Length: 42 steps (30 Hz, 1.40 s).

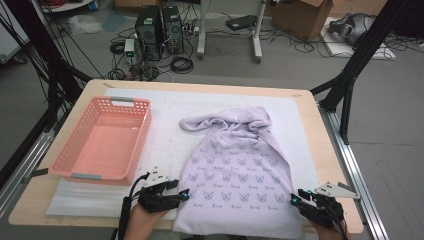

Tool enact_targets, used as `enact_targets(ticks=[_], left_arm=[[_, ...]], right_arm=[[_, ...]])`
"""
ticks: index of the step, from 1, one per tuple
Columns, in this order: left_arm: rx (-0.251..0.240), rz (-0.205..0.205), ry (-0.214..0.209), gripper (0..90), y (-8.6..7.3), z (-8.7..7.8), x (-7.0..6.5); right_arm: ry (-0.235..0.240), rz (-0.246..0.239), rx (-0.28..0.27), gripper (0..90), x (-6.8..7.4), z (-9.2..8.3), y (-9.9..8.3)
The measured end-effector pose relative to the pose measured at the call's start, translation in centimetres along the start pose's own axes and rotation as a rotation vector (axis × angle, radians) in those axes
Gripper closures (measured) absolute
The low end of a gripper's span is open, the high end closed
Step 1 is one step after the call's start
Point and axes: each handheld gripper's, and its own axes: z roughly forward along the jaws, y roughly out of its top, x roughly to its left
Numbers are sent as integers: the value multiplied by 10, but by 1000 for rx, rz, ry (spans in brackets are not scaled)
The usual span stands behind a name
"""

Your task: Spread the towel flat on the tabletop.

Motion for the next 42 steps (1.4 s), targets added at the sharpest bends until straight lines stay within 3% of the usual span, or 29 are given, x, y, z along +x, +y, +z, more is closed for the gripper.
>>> enact_targets(ticks=[2,3,5,6,7,13,15,16,20,23,26,28,30,31,33,34,35,36,37,38,42], left_arm=[[8,13,8,475,1,2,-2],[7,62,91,570,0,3,-9],[11,82,105,860,-1,2,-11],[16,70,84,863,-1,2,-11],[21,69,91,867,-2,0,-13],[8,46,60,868,-15,-27,-15],[9,22,28,868,-27,-42,-13],[9,22,28,868,-27,-42,-13],[15,20,-45,844,-41,-53,-18],[0,13,-19,597,-40,-51,-13],[-37,-41,-12,533,-33,-46,-4],[-69,-35,-15,510,-26,-41,0],[-78,-37,-18,511,-25,-40,0],[-88,-31,-19,514,-22,-36,1],[-89,-32,-20,515,-21,-35,1],[-92,-29,-21,515,-20,-34,0],[-94,-16,-23,517,-18,-33,-2],[-94,-16,-23,517,-18,-33,-2],[-94,-5,-29,517,-17,-33,-2],[-99,-1,-30,517,-15,-33,-2],[-116,1,-31,507,-5,-30,2]], right_arm=[[12,-7,21,714,1,6,0],[3,-14,14,790,3,7,-1],[28,-15,19,850,6,7,-1],[35,-22,25,857,7,6,-1],[44,-26,32,861,7,4,-1],[78,-50,48,864,14,-13,-12],[97,-47,41,864,14,-21,-17],[108,-41,41,865,14,-26,-20],[141,-64,58,856,21,-36,-27],[95,-90,56,718,23,-35,-27],[80,-61,14,643,21,-32,-21],[47,-53,-31,606,21,-22,-9],[38,-57,-30,602,22,-16,-5],[25,-64,-19,595,23,0,4],[14,-69,8,602,24,17,10],[14,-69,8,602,24,17,10],[-4,-65,18,697,25,25,13],[-4,-65,18,697,25,25,13],[0,-64,22,777,24,25,14],[17,-100,48,864,25,19,13],[35,-140,114,870,25,0,6]])
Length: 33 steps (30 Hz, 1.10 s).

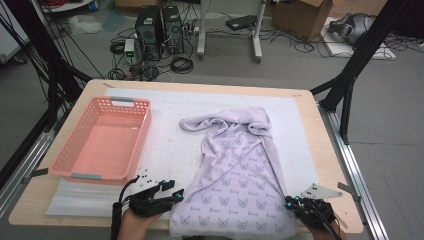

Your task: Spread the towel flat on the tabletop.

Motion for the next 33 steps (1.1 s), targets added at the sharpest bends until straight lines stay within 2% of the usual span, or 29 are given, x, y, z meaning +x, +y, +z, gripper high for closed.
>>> enact_targets(ticks=[4,5,6,7,8,9,10,11,13,14,15,16,17,18,19,21,23,24,28,32,33], left_arm=[[-7,-11,-6,490,10,10,7],[-7,-13,-6,487,12,12,9],[-6,-14,-7,481,14,16,10],[-6,-21,-5,466,17,20,12],[-4,-27,-8,465,19,23,14],[2,-26,-12,465,25,31,19],[2,-26,-12,466,25,31,19],[6,-32,-13,467,27,36,21],[30,-37,-22,467,34,50,27],[44,-50,-20,471,42,65,32],[44,-50,-20,472,42,65,32],[56,-46,13,480,50,80,38],[56,-46,13,488,50,80,38],[71,-47,21,490,54,87,40],[50,-58,29,496,56,93,42],[67,-69,28,496,63,104,46],[54,-75,39,494,70,112,48],[40,-85,43,490,74,116,49],[88,-92,56,462,84,134,48],[146,-64,79,436,85,152,38],[151,-32,98,436,85,155,34]], right_arm=[[32,7,12,853,-3,-8,-7],[39,1,2,810,-4,-8,-7],[38,0,-10,718,-5,-8,-6],[40,19,-57,640,-10,-6,0],[40,22,-75,617,-13,-5,2],[38,27,-98,612,-15,-4,6],[38,27,-98,612,-15,-4,6],[37,38,-125,603,-20,-1,13],[34,39,-134,604,-22,1,16],[32,38,-142,605,-27,5,21],[32,38,-142,605,-27,5,21],[37,43,-146,607,-32,9,24],[37,43,-146,607,-32,9,24],[41,47,-148,609,-37,13,26],[41,48,-148,610,-38,13,26],[42,43,-151,612,-40,14,26],[41,46,-150,613,-41,13,25],[42,44,-150,613,-41,13,24],[38,42,-148,613,-41,11,22],[32,51,-165,612,-44,7,22],[31,54,-168,611,-44,6,21]])
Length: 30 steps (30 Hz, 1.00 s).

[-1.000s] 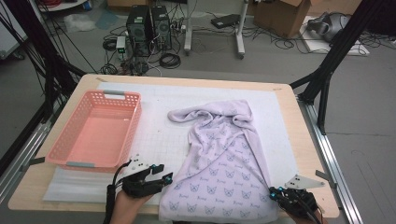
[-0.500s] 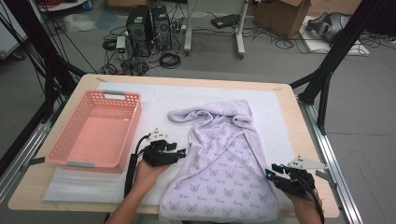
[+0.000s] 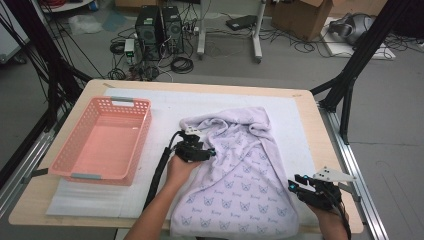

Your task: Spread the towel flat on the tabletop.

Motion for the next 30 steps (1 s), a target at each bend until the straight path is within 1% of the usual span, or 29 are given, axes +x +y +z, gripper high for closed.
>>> enact_targets(ticks=[1,2,3,4,5,6,7,8,10,12,13,14,16,17,18,19,20,21,22,23,24,26,27,28,29,30], left_arm=[[2,35,29,436,0,1,-4],[5,63,54,517,0,2,-7],[9,134,111,601,-2,1,-11],[9,134,111,677,-2,1,-11],[6,147,74,835,-3,0,-10],[9,149,65,843,-3,-1,-10],[10,156,74,843,-3,-2,-10],[12,154,85,855,-3,-4,-8],[7,121,131,857,-4,-11,2],[-20,68,178,861,-6,-21,16],[-27,50,190,861,-8,-27,24],[-31,32,206,862,-10,-32,29],[-28,21,225,862,-12,-39,37],[-55,-3,255,862,-13,-48,42],[-55,-3,255,862,-13,-48,42],[-76,-24,258,861,-14,-51,46],[-80,-48,250,860,-15,-54,48],[-75,-59,243,860,-16,-55,50],[-62,-49,224,834,-19,-56,50],[-62,-49,224,808,-19,-56,50],[-60,-44,229,742,-20,-56,48],[-64,-76,192,605,-22,-55,49],[-61,-82,179,605,-23,-55,48],[-60,-73,174,562,-24,-55,48],[-60,-63,162,505,-24,-55,48],[-59,-59,146,505,-24,-55,47]], right_arm=[[0,0,0,611,0,0,0],[0,4,2,611,-1,0,-1],[0,5,1,611,-2,0,-2],[0,5,1,611,-2,0,-2],[-1,8,-1,609,-2,-1,-2],[-1,8,-1,609,-2,-1,-2],[-1,8,-1,609,-2,-1,-2],[-1,5,-3,609,-2,-1,-2],[1,5,-4,609,-2,-1,-1],[3,2,2,609,1,1,0],[6,-2,2,609,1,3,0],[7,-2,3,609,2,4,0],[9,-2,2,609,2,5,1],[7,1,5,609,3,8,3],[5,4,4,609,3,10,4],[3,0,-1,611,3,12,6],[1,3,-2,611,3,14,8],[1,3,-2,611,3,14,8],[2,-6,-5,615,3,21,15],[3,-8,-7,616,4,25,18],[3,-12,-6,619,4,30,23],[7,-31,-5,627,7,44,34],[7,-31,-5,627,7,44,34],[14,-37,-7,633,9,52,40],[24,-67,1,642,13,70,53],[24,-67,1,642,13,70,53]])
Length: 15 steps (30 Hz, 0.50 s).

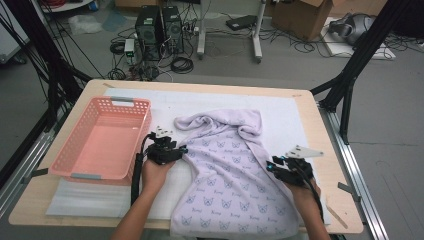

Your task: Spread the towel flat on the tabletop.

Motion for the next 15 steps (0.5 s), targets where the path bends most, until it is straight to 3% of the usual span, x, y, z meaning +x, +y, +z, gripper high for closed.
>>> enact_targets(ticks=[3,7,11,13,15], left_arm=[[-10,13,-34,482,0,-2,-2],[-7,15,-44,469,0,-1,-4],[1,20,-58,469,0,0,-7],[-5,15,-65,470,0,0,-8],[-6,18,-67,473,0,1,-8]], right_arm=[[13,-61,24,672,8,31,23],[-1,-79,55,686,10,55,39],[-58,-82,112,722,7,76,44],[-58,-86,126,744,6,80,44],[-67,-110,129,824,5,82,46]])
